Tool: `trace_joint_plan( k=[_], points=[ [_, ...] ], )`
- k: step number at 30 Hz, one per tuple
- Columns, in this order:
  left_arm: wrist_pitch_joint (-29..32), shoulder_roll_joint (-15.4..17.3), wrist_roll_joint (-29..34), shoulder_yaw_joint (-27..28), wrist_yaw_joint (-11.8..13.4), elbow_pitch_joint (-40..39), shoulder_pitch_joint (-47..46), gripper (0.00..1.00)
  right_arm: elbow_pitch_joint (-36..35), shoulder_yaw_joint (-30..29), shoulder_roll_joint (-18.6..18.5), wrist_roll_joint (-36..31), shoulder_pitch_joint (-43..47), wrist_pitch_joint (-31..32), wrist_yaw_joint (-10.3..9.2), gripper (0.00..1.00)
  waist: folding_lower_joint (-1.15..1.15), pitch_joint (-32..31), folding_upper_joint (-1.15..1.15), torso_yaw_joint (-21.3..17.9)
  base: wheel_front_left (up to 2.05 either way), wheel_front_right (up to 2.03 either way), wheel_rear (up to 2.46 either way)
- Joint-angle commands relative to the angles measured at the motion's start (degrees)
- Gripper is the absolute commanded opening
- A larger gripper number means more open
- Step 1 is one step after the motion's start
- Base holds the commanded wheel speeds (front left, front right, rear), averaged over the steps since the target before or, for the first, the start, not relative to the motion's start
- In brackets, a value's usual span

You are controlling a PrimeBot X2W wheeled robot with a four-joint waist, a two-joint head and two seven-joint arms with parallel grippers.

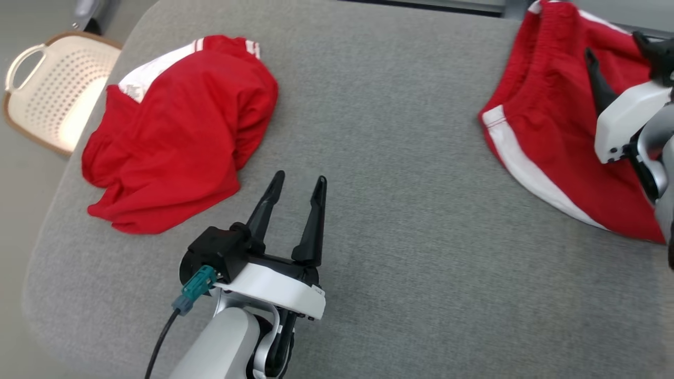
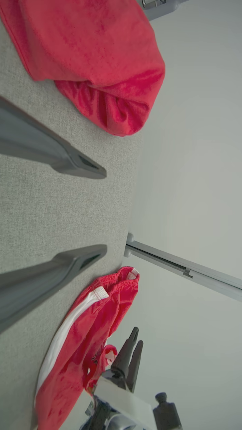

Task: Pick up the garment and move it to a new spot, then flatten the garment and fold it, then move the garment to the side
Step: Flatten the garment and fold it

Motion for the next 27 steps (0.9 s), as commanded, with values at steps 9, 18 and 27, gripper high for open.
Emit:
trace_joint_plan(
  k=[9, 18, 27],
  points=[
    [-0.03, 0.22, 3.23, 4.68, -1.07, 0.76, 1.15, 1.0, -2.61, -3.33, 2.32, 6.84, 8.82, -7.26, -0.02, 1.0, 0.0, -7.74, 0.0, -10.1, 0.0, 0.0, 0.0],
    [-0.03, 0.22, 5.08, 8.64, -2.14, 0.81, 3.88, 1.0, -13.79, -12.86, 5.45, 9.6, 25.93, -8.52, -0.02, 1.0, 0.0, -11.92, 0.0, -17.1, 0.0, 0.0, 0.0],
    [-0.03, 0.21, 5.51, 12.14, -3.25, 0.13, 8.4, 1.0, -24.53, -20.3, 13.24, 6.13, 40.51, -8.57, -0.02, 1.0, 0.0, -13.16, 0.0, -21.42, 0.0, 0.0, 0.0]
  ],
)
